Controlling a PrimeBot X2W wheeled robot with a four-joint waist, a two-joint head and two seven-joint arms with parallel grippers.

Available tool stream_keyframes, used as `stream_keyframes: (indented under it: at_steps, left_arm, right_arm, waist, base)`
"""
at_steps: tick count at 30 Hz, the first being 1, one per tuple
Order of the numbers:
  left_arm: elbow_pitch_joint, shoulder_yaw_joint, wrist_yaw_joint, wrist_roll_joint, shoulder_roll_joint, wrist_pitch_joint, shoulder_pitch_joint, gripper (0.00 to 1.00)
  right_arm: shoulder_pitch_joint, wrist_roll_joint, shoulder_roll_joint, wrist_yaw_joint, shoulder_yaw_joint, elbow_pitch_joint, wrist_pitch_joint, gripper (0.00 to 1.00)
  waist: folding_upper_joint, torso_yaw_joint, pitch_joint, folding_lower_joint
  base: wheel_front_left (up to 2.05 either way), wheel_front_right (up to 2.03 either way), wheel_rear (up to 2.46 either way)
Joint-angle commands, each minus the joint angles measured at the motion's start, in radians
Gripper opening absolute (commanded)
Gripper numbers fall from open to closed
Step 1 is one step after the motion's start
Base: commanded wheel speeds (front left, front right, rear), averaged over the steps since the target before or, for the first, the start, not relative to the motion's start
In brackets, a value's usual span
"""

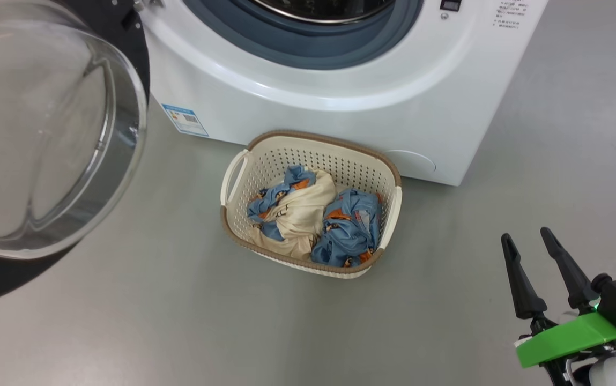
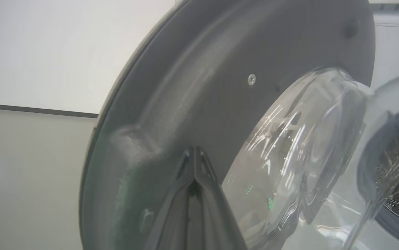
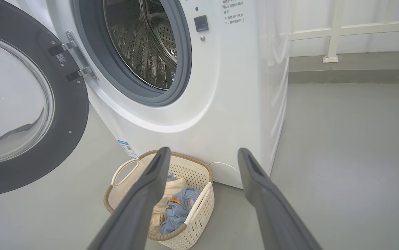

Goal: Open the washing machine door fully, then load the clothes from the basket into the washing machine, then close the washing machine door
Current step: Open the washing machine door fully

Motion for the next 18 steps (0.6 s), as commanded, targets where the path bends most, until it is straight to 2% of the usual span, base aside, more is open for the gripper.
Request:
stream_keyframes:
  at_steps: [1,6,18]
  left_arm:
    - [-0.004,0.056,0.003,0.021,0.086,-0.006,-0.046,0.0]
    - [0.054,0.107,0.002,0.045,0.122,-0.006,-0.099,0.0]
    - [0.19,0.152,0.002,0.06,0.188,-0.006,-0.185,0.0]
  right_arm:
    - [-0.032,-0.012,-0.02,0.006,0.027,-0.027,-0.012,1.0]
    - [-0.052,-0.013,-0.028,0.006,0.028,-0.025,-0.012,1.0]
    - [-0.095,-0.017,-0.038,0.006,0.055,-0.022,-0.012,1.0]
  waist:
    - [-0.0001,-0.008,0.028,0.0]
    - [-0.0001,-0.011,0.06,0.0]
    - [-0.0001,-0.025,0.108,0.0]
  base:
    - [0.0,0.0,0.0]
    - [0.0,0.0,0.0]
    - [0.0,0.0,0.0]
